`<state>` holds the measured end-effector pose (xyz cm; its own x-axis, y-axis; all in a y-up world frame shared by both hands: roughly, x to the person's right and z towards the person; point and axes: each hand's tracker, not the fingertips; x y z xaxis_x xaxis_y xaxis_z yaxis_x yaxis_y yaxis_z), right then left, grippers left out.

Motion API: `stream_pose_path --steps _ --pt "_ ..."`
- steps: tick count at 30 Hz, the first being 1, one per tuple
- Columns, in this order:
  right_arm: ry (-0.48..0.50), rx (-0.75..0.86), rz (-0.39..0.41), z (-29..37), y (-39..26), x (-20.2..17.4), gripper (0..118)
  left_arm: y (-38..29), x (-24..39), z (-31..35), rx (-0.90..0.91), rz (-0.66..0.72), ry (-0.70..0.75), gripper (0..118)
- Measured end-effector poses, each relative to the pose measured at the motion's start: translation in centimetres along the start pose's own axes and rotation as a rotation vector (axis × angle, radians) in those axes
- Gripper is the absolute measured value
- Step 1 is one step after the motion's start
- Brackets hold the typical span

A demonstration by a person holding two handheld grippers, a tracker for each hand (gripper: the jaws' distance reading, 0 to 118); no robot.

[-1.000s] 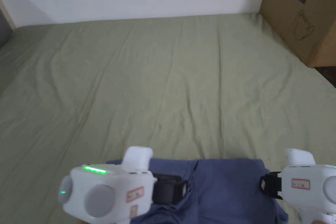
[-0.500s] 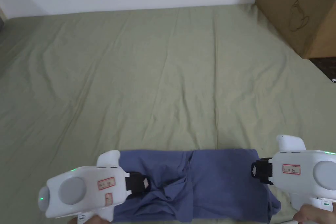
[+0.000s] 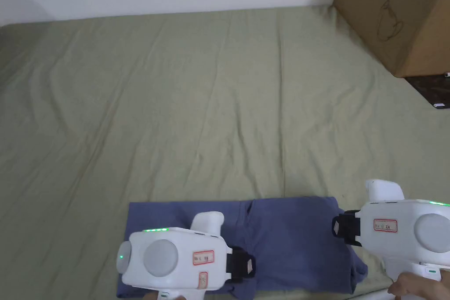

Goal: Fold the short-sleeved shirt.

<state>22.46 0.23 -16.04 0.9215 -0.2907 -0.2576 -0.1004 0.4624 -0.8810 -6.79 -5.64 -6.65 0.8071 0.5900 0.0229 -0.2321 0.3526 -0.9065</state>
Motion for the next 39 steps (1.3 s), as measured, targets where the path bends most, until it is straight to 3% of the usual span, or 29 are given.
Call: stream_pose_path --steps 5,9,12,16,20,22,23,24,25,26,28,34,37,38,39 --pt "0.005 -0.001 0.000 0.1 0.0 -0.2 0 -0.5 1.1 -0.5 -0.026 -0.006 -0.030 1" --pt "-0.005 -0.002 0.017 0.1 0.5 -0.1 0 0.7 -0.6 3.9 0.094 0.053 -0.085 1" --pt "-0.003 0.000 0.024 0.0 0.8 -0.3 0 1.4 -4.7 8.7 0.202 0.138 -0.098 1" --pt "0.002 -0.002 0.040 -0.5 0.9 -1.3 0 0.4 -10.6 14.1 0.293 0.268 0.051 1" --pt "-0.006 -0.030 0.071 -1.8 1.0 -2.5 0 -1.2 -16.5 16.2 0.275 0.356 0.000 2" --pt "-0.003 -0.035 0.085 -2.0 0.9 -3.2 0 -2.1 -18.0 16.7 0.296 0.384 0.009 25" --pt "0.002 -0.040 0.094 -2.1 0.9 -3.5 0 -2.5 -18.1 16.7 0.332 0.436 0.008 48" --pt "0.004 -0.041 0.098 -2.1 0.9 -3.7 0 -2.8 -18.6 16.6 0.348 0.463 -0.023 82" --pt "0.004 -0.043 0.105 -2.2 0.9 -4.0 0 -3.1 -19.4 16.4 0.368 0.496 -0.041 98" --pt "0.001 -0.048 0.112 -2.3 0.9 -4.3 0 -3.2 -19.4 16.1 0.363 0.525 -0.115 103" --pt "-0.005 -0.052 0.120 -2.6 1.0 -4.6 0 -3.2 -19.3 15.2 0.357 0.549 -0.200 104" --pt "-0.013 -0.066 0.121 -3.1 1.1 -4.8 0 -1.5 -18.4 11.8 0.283 0.441 -0.229 104" --pt "-0.020 -0.073 0.124 -3.2 1.0 -5.0 0 -0.4 -19.0 10.2 0.216 0.488 -0.333 100" --pt "-0.024 -0.076 0.126 -3.3 1.0 -5.1 0 -0.2 -19.0 9.9 0.198 0.522 -0.356 84" --pt "-0.027 -0.080 0.129 -3.3 1.1 -5.1 0 0.2 -20.4 9.1 0.184 0.515 -0.270 25"
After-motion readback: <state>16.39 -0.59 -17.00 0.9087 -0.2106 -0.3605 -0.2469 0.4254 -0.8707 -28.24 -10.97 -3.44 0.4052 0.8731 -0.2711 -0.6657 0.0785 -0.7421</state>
